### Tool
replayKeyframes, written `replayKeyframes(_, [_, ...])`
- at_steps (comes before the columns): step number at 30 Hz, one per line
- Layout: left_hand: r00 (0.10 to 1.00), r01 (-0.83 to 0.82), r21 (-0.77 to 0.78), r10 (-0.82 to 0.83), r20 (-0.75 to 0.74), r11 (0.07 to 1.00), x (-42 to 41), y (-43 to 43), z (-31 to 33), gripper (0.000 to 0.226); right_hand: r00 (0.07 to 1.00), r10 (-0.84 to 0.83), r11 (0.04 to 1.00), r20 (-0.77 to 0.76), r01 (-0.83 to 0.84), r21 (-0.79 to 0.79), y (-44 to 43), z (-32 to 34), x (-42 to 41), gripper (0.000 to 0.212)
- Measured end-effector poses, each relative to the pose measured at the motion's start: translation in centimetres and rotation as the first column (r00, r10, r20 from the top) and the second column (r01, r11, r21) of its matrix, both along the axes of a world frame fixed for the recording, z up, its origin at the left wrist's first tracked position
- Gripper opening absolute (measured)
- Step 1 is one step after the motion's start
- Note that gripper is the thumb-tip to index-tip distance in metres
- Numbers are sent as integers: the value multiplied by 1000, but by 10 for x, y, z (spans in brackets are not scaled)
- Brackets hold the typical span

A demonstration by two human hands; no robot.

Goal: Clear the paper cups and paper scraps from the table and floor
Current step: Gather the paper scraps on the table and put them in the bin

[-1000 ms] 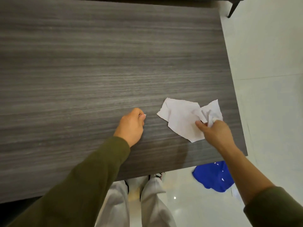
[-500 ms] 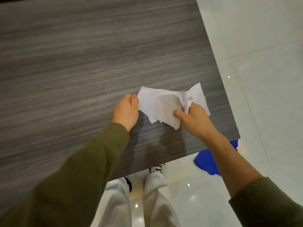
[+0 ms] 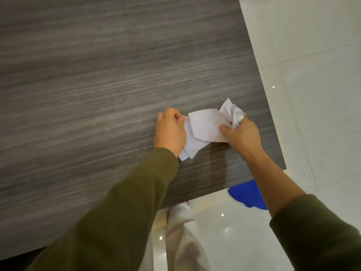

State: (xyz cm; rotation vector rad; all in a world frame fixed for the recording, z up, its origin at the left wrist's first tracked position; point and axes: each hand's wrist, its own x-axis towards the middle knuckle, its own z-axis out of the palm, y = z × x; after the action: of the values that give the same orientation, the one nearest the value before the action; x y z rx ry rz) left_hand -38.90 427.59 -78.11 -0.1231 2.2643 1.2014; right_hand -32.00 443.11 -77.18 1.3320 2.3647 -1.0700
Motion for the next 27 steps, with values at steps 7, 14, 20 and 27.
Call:
replayKeyframes(7, [977,-171,144,148,155,975,11,28,5,24,996,59,992,-67,-66,-111,-38,0,-14,17])
replayKeyframes(14, [880,-371,229,262,396,900,10,17,14,17,988,-85,911,-132,24,-411,-63,11,-15,16])
replayKeyframes(20, [864,-454,345,313,394,821,-4,5,31,17,965,-47,895,-258,-74,-440,-74,32,-33,20])
replayKeyframes(27, [901,-431,452,341,270,781,-31,-13,75,18,938,61,889,-341,-206,-408,-90,77,-65,11])
